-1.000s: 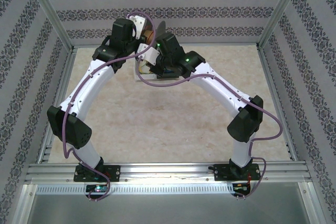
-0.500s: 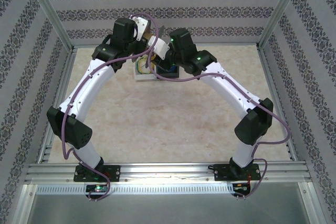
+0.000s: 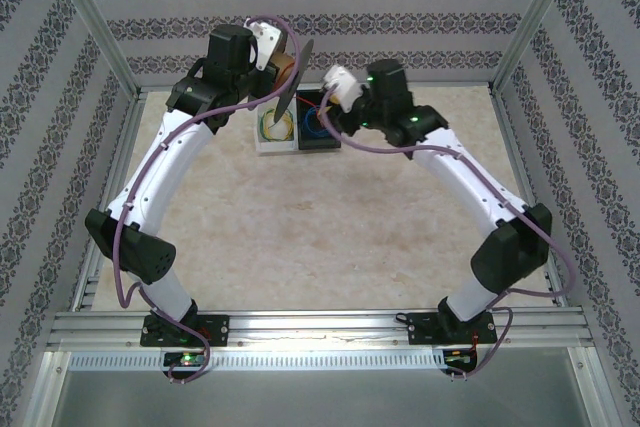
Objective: Wrap the cables
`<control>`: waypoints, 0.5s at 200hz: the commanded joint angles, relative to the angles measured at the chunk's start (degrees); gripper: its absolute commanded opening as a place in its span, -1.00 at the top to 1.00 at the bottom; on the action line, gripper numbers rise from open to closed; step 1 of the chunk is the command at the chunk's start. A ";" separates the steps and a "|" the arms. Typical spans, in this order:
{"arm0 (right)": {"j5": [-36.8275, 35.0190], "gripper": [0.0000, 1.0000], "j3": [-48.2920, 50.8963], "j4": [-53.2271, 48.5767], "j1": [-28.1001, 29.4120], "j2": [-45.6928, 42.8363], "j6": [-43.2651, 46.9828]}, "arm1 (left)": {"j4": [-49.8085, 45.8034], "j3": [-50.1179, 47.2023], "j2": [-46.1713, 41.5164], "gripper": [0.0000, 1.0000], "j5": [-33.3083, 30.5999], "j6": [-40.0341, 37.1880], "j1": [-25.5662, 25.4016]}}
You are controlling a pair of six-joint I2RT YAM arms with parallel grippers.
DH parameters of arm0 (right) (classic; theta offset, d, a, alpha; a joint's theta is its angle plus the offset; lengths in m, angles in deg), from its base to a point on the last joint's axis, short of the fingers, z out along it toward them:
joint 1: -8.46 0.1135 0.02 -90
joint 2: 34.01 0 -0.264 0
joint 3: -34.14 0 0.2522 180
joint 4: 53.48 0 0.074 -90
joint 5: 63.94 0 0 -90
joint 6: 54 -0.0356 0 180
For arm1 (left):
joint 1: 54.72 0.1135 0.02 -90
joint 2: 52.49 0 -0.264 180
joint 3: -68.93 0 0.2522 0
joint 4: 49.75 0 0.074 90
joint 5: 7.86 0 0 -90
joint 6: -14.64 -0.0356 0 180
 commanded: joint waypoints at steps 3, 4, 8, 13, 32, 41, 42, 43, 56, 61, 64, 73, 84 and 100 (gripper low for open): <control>6.66 -0.03 3.16 4.37 -6.23 -2.91 -10.32 | 1.85 4.40 -1.86 1.00 0.48 -0.97 -0.74; 6.93 -0.05 3.25 4.41 -6.43 -2.88 -10.62 | 1.82 4.43 -1.91 1.00 0.51 -0.92 -0.74; 7.98 -0.10 3.54 4.51 -7.65 -2.70 -12.03 | 1.75 4.60 -2.07 1.00 0.70 -0.81 -0.79; 9.55 -0.18 3.78 4.58 -8.88 -2.31 -13.75 | 1.71 4.63 -2.32 1.00 0.96 -0.67 -0.75; 15.30 -0.36 5.13 6.55 -11.96 0.00 -18.97 | 1.74 4.63 -3.29 1.00 2.38 0.31 -0.79; 17.36 -0.40 5.74 8.07 -12.63 1.43 -20.71 | 1.86 4.63 -3.67 1.00 3.13 0.89 -0.83; 17.56 -0.41 5.81 8.28 -12.67 1.58 -20.91 | 1.83 4.63 -3.69 1.00 3.24 0.97 -0.83; 17.74 -0.41 5.94 8.48 -12.69 1.79 -21.18 | 1.85 4.63 -3.70 1.00 3.34 1.01 -0.83; 21.20 -0.43 6.24 10.72 -13.27 4.26 -23.56 | 1.79 4.63 -4.30 1.00 4.17 1.64 -0.92; 22.28 -0.43 6.24 11.66 -13.37 5.24 -24.64 | 1.72 4.70 -4.40 1.00 4.38 1.75 -1.07; 22.66 -0.43 6.32 12.45 -13.43 5.80 -25.36 | 1.75 4.71 -4.52 1.00 4.55 1.83 -1.14; 24.53 -0.42 6.16 14.12 -13.57 7.45 -27.36 | 1.55 4.80 -4.80 1.00 4.66 2.01 -1.18; 26.73 -0.38 5.89 16.55 -13.47 9.45 -30.25 | 1.23 5.05 -5.03 1.00 4.64 2.02 -1.40; 28.84 -0.32 5.34 19.48 -13.33 12.31 -33.91 | 0.96 5.33 -5.38 1.00 4.58 2.11 -1.63</control>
